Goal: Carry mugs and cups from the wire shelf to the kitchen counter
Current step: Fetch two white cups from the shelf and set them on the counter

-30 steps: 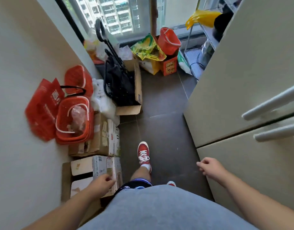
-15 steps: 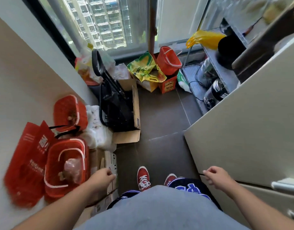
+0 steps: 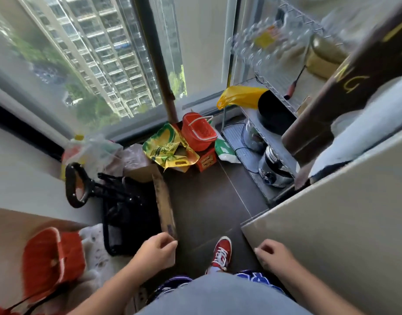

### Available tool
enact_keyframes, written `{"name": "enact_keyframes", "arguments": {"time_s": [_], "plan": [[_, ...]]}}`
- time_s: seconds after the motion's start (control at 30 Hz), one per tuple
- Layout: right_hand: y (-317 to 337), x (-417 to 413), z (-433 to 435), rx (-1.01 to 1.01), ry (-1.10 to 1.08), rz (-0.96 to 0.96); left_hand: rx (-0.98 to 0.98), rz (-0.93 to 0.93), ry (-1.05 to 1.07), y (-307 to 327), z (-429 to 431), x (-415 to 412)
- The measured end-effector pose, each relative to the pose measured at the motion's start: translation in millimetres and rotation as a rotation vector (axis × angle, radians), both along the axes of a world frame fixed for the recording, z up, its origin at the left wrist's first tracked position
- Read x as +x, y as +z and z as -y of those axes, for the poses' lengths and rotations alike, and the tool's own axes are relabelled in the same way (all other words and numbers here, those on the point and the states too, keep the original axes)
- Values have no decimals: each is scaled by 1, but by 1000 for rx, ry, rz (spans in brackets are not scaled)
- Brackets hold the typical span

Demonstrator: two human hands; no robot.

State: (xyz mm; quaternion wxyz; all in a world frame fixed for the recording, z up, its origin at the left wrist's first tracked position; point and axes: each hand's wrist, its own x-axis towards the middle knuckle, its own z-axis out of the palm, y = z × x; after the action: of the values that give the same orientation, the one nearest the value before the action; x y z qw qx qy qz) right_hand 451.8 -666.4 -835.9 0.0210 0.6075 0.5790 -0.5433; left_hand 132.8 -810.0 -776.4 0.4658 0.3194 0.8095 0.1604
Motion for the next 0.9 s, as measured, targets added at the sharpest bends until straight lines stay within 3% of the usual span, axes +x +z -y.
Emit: {"name": "enact_keyframes", "arguments": {"time_s": [0.27,0.53,0.9], "plan": [[98,-108,-113,158,46,-290,336,46,-37,73,-137,-7],[193,-161,-195,272,-207,-582,628,91,-148,145,-266,-25],[329,-179,-303,847,-598,-707,1024,356,-476,282,-466,-34]]}}
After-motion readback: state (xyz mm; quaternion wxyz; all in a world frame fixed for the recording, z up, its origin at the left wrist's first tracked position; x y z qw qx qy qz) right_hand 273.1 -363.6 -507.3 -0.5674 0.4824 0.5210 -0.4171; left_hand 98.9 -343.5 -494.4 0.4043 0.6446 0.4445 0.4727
